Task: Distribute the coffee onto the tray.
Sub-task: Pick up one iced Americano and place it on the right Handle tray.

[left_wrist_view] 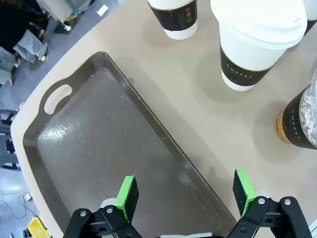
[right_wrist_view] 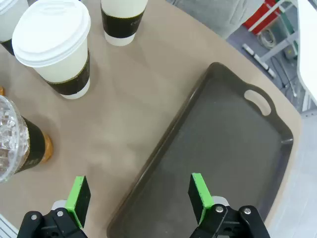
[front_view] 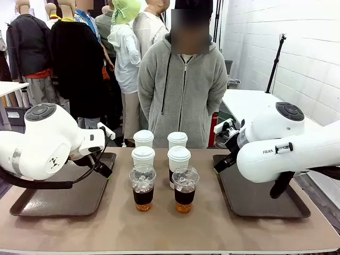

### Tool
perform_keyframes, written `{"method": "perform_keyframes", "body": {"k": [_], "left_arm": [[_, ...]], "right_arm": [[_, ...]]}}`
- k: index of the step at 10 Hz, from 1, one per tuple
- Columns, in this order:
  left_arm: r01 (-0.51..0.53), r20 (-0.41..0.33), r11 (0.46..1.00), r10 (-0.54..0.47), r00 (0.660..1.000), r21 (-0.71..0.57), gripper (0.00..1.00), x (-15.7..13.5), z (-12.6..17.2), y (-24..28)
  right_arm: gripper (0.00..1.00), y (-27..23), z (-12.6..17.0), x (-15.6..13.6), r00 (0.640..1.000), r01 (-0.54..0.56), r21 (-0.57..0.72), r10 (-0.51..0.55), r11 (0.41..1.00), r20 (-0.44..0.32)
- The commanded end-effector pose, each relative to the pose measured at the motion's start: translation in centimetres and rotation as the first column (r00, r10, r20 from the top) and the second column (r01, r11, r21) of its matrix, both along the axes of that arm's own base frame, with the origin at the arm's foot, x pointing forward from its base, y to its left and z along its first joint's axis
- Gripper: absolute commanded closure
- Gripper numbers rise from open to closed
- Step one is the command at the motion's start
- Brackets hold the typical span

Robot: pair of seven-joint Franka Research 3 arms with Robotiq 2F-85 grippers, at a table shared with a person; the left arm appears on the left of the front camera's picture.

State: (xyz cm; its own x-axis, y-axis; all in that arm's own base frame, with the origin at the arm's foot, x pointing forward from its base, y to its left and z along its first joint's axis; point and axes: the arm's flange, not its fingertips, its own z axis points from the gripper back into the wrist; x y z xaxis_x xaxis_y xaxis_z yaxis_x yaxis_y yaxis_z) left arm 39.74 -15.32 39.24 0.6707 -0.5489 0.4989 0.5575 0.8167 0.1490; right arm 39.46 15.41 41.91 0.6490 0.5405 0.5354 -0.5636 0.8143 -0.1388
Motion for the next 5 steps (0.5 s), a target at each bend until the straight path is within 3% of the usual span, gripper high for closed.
{"method": "perform_keyframes", "body": {"k": [1, 5], "left_arm": [[-0.003, -0.008, 1.000, 0.003, 1.000, 0.004, 0.00, -0.19, 0.34, 0.10], [-0.003, -0.008, 1.000, 0.003, 1.000, 0.004, 0.00, -0.19, 0.34, 0.10]], "right_arm": [[0.00, -0.08, 0.05, -0.05, 1.000, 0.000, -0.004, 0.000, 1.000, 0.002], [0.00, -0.08, 0.05, -0.05, 1.000, 0.000, -0.004, 0.000, 1.000, 0.002]]}}
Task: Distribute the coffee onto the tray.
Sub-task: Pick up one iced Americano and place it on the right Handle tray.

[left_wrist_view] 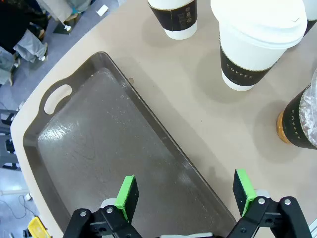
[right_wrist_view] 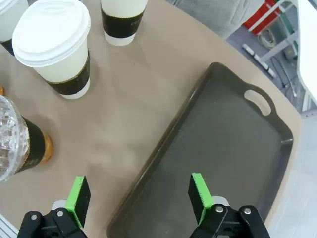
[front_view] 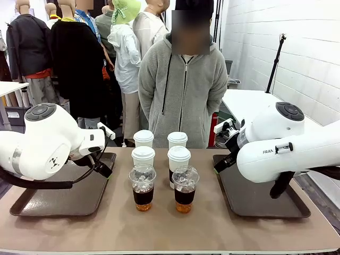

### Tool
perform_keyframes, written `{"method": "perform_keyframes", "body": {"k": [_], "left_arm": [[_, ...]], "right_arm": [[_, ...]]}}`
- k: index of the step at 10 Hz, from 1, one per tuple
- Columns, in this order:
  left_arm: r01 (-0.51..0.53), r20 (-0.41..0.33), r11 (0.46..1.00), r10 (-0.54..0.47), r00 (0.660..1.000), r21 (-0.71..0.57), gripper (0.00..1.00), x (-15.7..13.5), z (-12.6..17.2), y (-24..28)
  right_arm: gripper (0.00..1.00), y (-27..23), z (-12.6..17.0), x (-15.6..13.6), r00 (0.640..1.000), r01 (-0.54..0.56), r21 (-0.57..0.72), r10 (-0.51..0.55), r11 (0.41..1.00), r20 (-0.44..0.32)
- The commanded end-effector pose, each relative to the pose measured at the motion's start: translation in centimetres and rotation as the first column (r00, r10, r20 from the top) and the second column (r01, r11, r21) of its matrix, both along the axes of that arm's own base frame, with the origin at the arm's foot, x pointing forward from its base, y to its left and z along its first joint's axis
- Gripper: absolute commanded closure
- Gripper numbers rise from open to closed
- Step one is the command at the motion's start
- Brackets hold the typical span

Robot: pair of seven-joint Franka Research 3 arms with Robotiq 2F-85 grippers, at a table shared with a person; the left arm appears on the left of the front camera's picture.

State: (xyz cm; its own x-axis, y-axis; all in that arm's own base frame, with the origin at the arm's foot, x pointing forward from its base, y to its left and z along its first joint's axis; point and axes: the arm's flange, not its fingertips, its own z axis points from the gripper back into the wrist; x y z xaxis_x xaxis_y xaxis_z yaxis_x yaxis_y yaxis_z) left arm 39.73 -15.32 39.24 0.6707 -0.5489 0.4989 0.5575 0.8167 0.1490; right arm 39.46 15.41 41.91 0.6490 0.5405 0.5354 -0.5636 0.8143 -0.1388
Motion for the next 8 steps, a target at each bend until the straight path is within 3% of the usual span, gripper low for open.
{"method": "perform_keyframes", "body": {"k": [1, 5, 8], "left_arm": [[-0.003, -0.008, 1.000, 0.003, 1.000, 0.004, 0.00, -0.2, 0.3, 0.1], [0.000, 0.000, 1.000, 0.000, 1.000, 0.000, 0.00, 0.0, 0.0, 0.0], [0.021, 0.042, 0.996, -0.018, 0.999, -0.088, 0.00, -0.1, 4.5, 0.2]], "right_arm": [[0.00, -0.1, 0.1, 0.0, 1.000, 0.000, -0.004, 0.000, 1.000, 0.002], [0.00, 0.0, 0.0, 0.0, 1.000, 0.000, 0.000, 0.000, 1.000, 0.000], [0.00, -1.9, 3.8, 0.5, 0.998, -0.056, 0.193, 0.056, 0.980, 0.004]]}}
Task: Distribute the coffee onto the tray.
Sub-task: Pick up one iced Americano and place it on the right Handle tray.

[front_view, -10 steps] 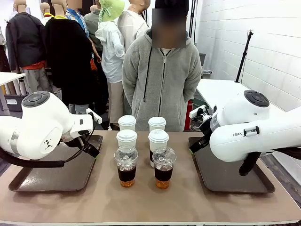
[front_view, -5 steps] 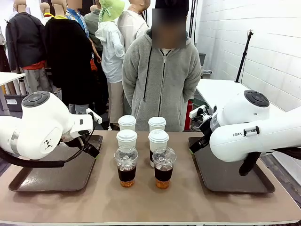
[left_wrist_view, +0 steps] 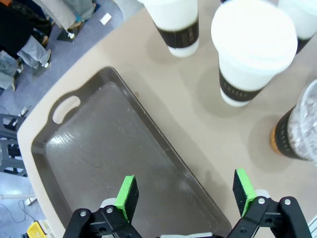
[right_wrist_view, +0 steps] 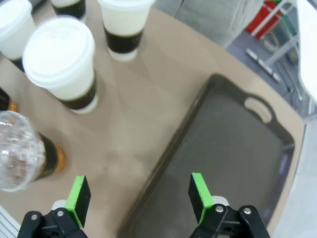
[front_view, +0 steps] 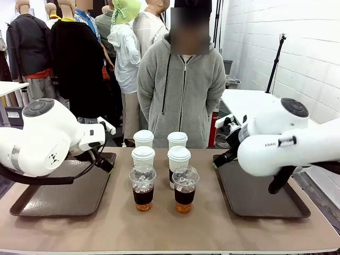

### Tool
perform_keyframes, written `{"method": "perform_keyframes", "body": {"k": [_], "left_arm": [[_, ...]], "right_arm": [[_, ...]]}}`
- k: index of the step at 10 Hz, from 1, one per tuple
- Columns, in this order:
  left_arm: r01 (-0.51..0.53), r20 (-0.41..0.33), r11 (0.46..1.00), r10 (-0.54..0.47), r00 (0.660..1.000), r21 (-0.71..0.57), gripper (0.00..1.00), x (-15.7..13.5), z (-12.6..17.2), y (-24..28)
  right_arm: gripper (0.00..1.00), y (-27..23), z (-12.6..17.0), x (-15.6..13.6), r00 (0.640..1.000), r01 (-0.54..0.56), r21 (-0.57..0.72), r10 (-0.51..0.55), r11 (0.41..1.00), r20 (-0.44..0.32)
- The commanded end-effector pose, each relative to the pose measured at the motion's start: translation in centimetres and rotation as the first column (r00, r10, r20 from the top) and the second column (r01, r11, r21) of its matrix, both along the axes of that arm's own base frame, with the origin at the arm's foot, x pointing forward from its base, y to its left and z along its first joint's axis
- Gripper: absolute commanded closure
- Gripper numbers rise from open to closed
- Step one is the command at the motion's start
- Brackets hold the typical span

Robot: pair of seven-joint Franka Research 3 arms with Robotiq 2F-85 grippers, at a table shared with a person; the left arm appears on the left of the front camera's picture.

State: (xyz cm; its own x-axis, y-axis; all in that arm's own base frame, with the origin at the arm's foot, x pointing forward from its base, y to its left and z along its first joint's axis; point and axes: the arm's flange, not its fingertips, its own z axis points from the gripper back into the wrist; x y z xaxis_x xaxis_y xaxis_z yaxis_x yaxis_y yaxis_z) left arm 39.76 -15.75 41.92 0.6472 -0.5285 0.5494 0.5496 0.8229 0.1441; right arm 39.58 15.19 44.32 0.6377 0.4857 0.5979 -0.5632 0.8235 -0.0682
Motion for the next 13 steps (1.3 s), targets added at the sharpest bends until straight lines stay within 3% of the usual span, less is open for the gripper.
{"method": "perform_keyframes", "body": {"k": [1, 4, 6, 9, 13], "left_arm": [[0.033, -0.008, 0.994, -0.034, 0.999, -0.100, 0.00, 0.1, 3.2, 1.2], [0.066, -0.003, 0.974, -0.069, 0.998, -0.217, 0.00, 1.3, 6.6, 3.7], [0.072, 0.005, 0.969, -0.073, 0.997, -0.237, 0.00, 1.1, 7.3, 4.9], [0.145, 0.032, 0.927, -0.142, 0.989, -0.345, 0.00, 0.8, 7.1, 7.1], [0.116, 0.020, 0.869, -0.121, 0.992, -0.481, 0.00, -0.1, 5.0, 9.7]], "right_arm": [[0.00, -2.5, 2.5, 0.6, 0.998, -0.061, 0.139, 0.063, 0.988, -0.010], [0.00, -4.9, 4.7, 0.7, 0.997, -0.075, 0.285, 0.079, 0.956, -0.004], [0.00, -5.8, 4.7, 0.8, 0.995, -0.089, 0.347, 0.098, 0.934, -0.008], [0.00, -7.7, 4.9, 0.5, 0.990, -0.121, 0.461, 0.141, 0.879, -0.008], [0.00, -9.8, 4.0, -0.3, 0.990, -0.105, 0.558, 0.141, 0.823, -0.021]]}}
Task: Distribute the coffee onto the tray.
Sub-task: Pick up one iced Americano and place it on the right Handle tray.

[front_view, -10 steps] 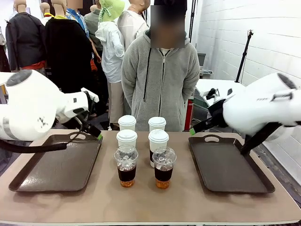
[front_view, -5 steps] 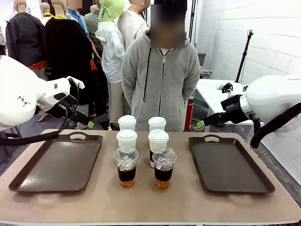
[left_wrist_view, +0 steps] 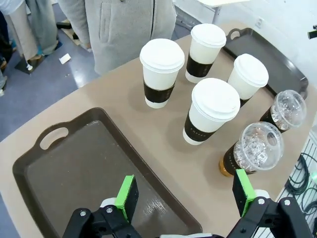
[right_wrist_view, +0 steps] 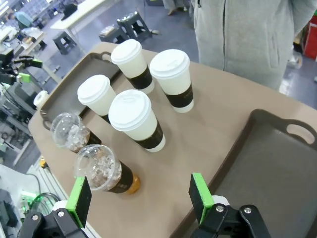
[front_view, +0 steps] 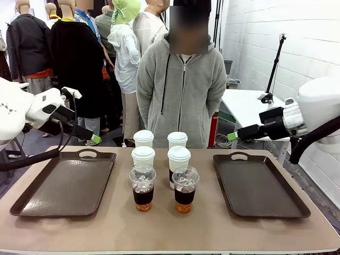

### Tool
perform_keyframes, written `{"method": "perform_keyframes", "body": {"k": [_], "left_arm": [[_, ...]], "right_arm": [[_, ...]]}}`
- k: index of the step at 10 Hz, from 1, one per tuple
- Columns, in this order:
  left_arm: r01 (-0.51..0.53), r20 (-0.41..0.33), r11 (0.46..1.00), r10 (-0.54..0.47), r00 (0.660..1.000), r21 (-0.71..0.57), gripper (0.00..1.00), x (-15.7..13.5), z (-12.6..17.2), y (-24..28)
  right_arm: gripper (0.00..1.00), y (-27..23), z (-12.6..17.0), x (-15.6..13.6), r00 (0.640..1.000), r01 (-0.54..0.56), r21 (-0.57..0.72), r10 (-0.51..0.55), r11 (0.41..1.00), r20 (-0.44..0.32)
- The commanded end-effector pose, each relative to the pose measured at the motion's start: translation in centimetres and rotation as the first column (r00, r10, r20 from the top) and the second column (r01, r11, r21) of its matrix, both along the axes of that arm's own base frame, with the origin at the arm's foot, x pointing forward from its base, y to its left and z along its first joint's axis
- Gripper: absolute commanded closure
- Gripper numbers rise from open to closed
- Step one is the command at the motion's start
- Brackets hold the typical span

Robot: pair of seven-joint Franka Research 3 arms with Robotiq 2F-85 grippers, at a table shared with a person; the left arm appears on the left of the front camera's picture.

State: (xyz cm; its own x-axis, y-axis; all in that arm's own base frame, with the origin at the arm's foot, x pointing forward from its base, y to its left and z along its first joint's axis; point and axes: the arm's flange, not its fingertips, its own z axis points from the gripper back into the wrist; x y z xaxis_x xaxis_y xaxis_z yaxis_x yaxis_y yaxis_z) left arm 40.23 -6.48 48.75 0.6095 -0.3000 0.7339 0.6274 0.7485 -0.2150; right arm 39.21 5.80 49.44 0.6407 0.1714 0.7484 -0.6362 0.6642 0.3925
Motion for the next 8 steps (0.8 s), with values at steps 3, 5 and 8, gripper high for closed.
{"method": "perform_keyframes", "body": {"k": [3, 5, 8], "left_arm": [[-0.007, -0.008, 0.996, 0.006, 1.000, -0.092, 0.00, -0.6, -2.4, 1.1], [-0.024, -0.025, 0.997, 0.022, 0.999, -0.075, 0.00, 0.3, -0.9, 1.3], [-0.024, -0.025, 0.997, 0.022, 0.999, -0.075, 0.00, 0.3, -0.9, 1.3]], "right_arm": [[0.00, -1.1, -1.9, 0.0, 1.000, -0.021, 0.058, 0.022, 0.998, -0.009], [0.00, -0.9, -1.5, -0.1, 1.000, -0.010, 0.060, 0.011, 0.998, -0.010], [0.00, -1.4, -1.6, 0.0, 1.000, -0.007, 0.060, 0.008, 0.998, -0.023]]}}
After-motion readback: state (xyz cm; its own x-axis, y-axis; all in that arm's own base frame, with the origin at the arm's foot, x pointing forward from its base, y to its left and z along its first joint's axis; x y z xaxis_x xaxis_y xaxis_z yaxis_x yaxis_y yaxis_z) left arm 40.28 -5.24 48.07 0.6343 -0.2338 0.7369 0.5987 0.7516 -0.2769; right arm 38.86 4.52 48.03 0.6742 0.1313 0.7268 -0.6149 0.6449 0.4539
